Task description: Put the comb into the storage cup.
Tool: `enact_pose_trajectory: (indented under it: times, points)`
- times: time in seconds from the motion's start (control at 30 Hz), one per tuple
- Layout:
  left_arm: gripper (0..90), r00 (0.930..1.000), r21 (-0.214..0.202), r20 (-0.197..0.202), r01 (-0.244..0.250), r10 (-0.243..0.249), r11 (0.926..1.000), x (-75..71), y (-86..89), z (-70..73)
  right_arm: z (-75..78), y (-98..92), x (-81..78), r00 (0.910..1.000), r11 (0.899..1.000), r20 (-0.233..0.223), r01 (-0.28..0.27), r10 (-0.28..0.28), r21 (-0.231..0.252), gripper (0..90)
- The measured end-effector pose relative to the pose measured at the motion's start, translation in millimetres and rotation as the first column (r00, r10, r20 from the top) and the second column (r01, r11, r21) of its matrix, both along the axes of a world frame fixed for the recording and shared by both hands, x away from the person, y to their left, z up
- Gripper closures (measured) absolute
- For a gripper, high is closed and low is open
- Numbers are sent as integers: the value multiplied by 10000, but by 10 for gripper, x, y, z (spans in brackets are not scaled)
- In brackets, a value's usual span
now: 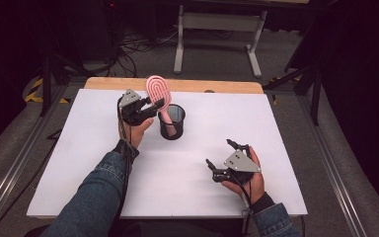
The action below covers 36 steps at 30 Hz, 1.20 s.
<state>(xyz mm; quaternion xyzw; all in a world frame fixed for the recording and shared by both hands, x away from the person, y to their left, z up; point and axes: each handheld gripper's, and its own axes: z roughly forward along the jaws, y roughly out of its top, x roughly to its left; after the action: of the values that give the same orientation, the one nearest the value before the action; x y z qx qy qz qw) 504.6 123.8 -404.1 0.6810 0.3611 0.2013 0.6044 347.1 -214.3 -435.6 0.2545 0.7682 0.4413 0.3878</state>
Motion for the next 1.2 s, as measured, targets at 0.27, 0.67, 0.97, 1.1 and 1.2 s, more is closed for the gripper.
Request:
enact_pose_trajectory:
  times: [0.27, 0.67, 0.97, 1.1, 1.2]
  points:
    - [582, 9999, 107, -115, 41, -40, 9999, 15, 40, -30, -10, 16, 1, 10000, 9999, -55, -14, 13, -144, 91]
    - [548, 9996, 516, -219, 208, -196, 9985, 13, 46, -53, -21, 25, 5, 10000, 9996, -87, -12, 10, -275, 92]
    - [550, 9997, 697, -152, 216, -206, 9973, 6, 58, -41, -20, 24, 4, 10000, 9996, -89, 2, -5, -283, 92]
    - [552, 9997, 747, -121, 219, -211, 9970, 3, 58, -32, -19, 22, 4, 10000, 9996, -93, 20, -22, -277, 92]
    - [550, 9997, 786, -112, 220, -211, 9967, 0, 60, -24, -18, 21, 2, 10000, 9996, -91, 21, -23, -281, 92]
